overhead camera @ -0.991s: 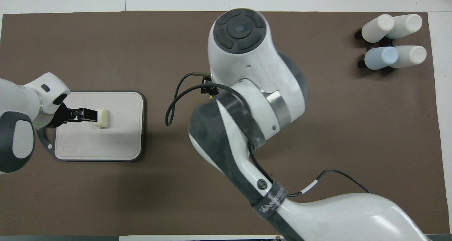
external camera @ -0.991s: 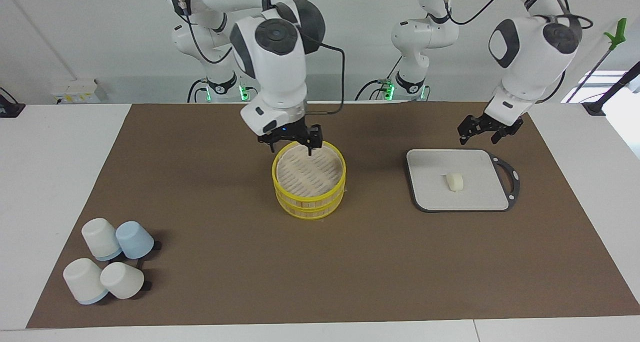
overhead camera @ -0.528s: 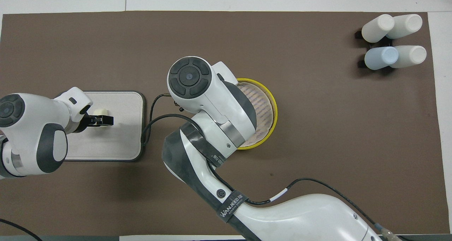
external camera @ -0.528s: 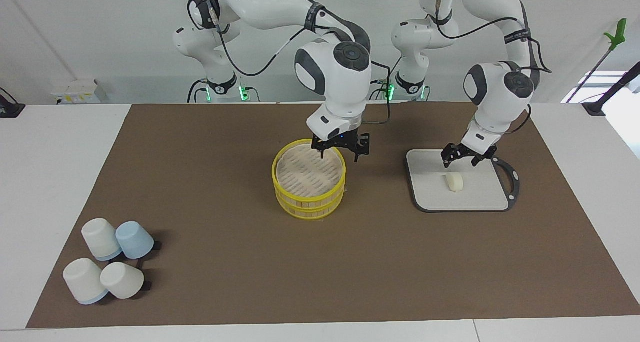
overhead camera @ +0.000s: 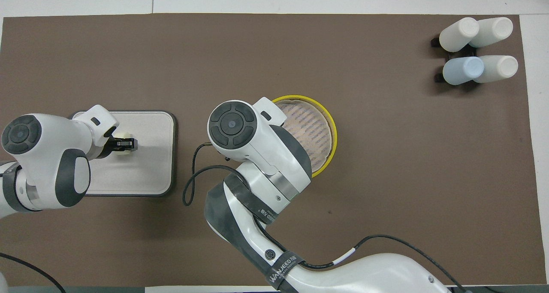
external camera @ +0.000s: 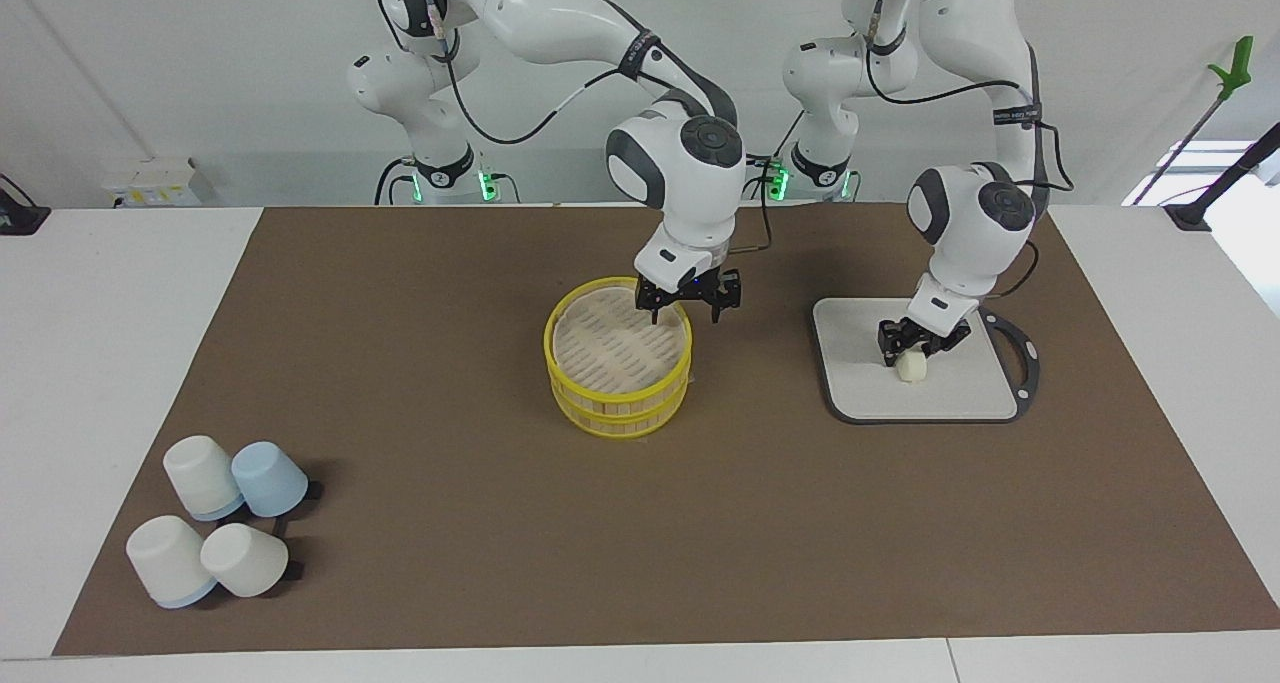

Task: Place bun in steamer
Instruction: 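Grasp the steamer lid with the right gripper while the left gripper grasps the bun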

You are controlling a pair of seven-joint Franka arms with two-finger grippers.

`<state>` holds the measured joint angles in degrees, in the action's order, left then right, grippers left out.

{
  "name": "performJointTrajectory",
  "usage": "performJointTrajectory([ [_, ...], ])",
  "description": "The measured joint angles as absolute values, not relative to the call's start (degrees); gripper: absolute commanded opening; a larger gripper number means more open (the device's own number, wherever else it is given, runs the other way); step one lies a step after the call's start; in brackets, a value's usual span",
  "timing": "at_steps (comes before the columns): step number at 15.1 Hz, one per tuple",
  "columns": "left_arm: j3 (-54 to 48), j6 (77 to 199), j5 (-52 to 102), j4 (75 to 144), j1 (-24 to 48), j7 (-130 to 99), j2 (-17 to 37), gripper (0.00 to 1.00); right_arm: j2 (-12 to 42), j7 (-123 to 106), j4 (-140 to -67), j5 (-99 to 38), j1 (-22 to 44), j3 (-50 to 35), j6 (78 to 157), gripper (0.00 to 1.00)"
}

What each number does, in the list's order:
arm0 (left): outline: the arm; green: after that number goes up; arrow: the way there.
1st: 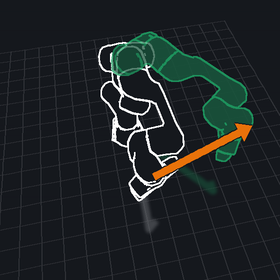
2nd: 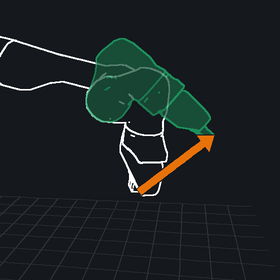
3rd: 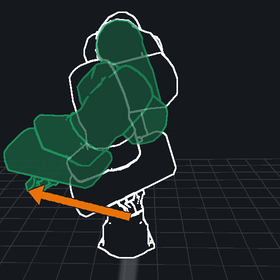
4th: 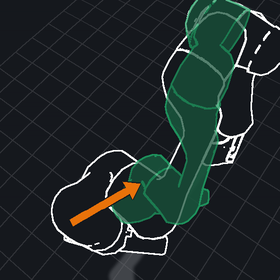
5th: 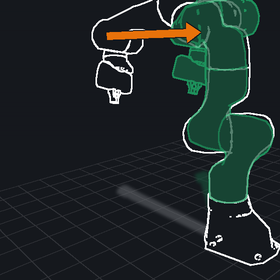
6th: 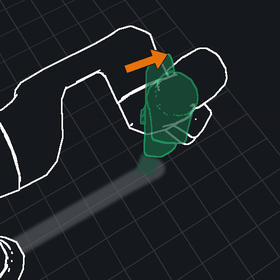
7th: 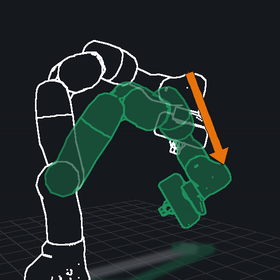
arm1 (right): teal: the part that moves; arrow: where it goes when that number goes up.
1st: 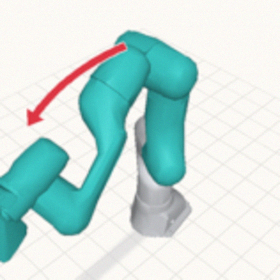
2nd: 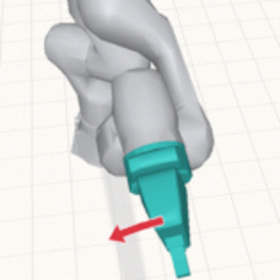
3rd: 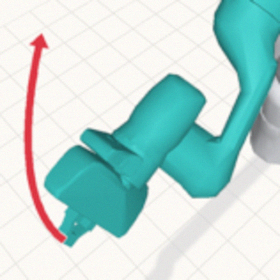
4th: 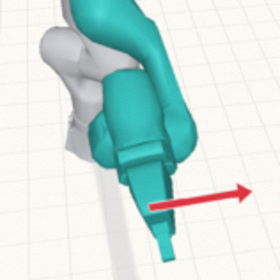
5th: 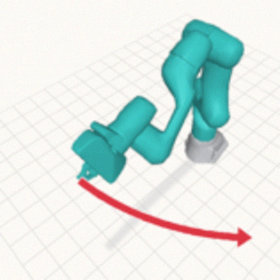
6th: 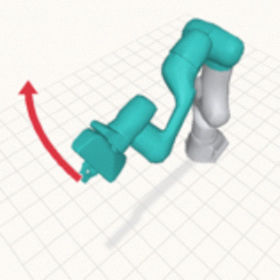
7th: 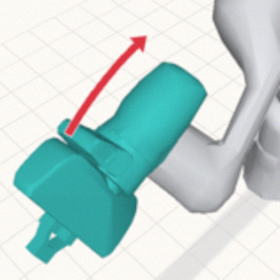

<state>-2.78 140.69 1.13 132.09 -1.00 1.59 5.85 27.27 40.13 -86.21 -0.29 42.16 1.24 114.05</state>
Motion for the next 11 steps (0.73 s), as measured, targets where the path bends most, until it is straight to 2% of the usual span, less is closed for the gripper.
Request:
performJointTrajectory([
  [2, -2.8, 140.6, 1.1, 131.9, -1.0, 1.6, 5.9, 0.51, 26.7, 39.7, -89.2, -0.3, 42.2, 1.3, 118.2, 0.8],
  [6, -2.8, 135.8, 1.1, 127.9, -1.0, 1.6, 5.9, 0.5, 26.1, 39.0, -91.3, -0.3, 42.1, 1.3, 120.3, 0.5],
  [8, -2.8, 132.5, 1.1, 125.2, -1.0, 1.6, 5.9, 0.52, 25.7, 38.5, -91.7, -0.3, 42.1, 1.3, 120.3, 0.47],
  [10, -2.8, 132.1, 1.1, 124.8, -1.0, 1.6, 6.0, 0.62, 25.5, 38.5, -91.8, -0.3, 42.1, 1.3, 120.3, 0.46],
  [11, -2.8, 132.8, 1.1, 125.3, -1.0, 1.6, 6.0, 0.62, 25.4, 38.5, -91.9, -0.3, 42.1, 1.3, 120.3, 0.45],
])
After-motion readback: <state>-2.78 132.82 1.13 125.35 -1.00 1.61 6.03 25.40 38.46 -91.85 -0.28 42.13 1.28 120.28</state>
